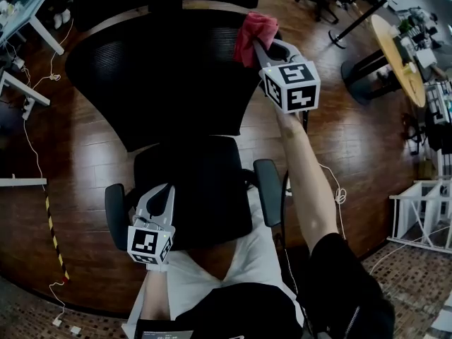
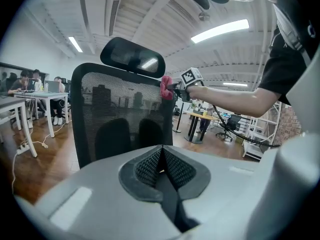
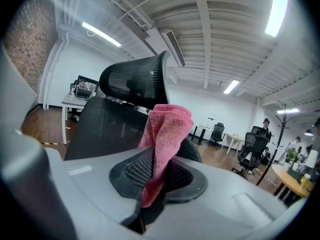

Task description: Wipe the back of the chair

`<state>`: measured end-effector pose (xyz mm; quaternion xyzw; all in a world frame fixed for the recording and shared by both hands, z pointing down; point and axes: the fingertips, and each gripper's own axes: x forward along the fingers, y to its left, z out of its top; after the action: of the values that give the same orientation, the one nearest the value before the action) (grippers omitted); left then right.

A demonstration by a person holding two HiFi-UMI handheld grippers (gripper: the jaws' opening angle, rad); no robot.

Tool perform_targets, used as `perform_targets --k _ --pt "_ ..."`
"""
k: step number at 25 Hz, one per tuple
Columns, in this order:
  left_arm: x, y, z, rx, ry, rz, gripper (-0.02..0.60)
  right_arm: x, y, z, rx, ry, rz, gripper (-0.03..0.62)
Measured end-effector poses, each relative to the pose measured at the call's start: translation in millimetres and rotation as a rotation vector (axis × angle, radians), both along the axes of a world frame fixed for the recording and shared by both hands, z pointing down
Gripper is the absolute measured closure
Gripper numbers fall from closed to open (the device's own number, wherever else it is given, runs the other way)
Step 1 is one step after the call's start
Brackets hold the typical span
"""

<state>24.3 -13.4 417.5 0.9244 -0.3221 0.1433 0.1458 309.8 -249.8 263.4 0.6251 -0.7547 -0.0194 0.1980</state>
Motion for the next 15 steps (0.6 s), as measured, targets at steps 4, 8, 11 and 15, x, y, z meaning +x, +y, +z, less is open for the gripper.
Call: perform_targets --k 4,8,11,15 --pt "3.5 1.3 -0.6 0.004 0.004 0.004 0.589 22.4 11.4 2.9 -0.004 0.021 0.048 0.554" --pt "4.2 4.1 0.5 0.005 0.005 0.009 0.589 46.8 25.9 9.3 -0.014 0.025 0.102 0.554" --pt "2.4 4.7 -0.3 0.009 0.009 0.006 0.589 64.1 36.8 15.2 -0.02 0.02 0.152 0.554" --pt "2.2 2.7 -3.9 0.019 0.026 0.002 0.589 98.3 55.3 17.6 -0.022 0.06 0.298 0.553"
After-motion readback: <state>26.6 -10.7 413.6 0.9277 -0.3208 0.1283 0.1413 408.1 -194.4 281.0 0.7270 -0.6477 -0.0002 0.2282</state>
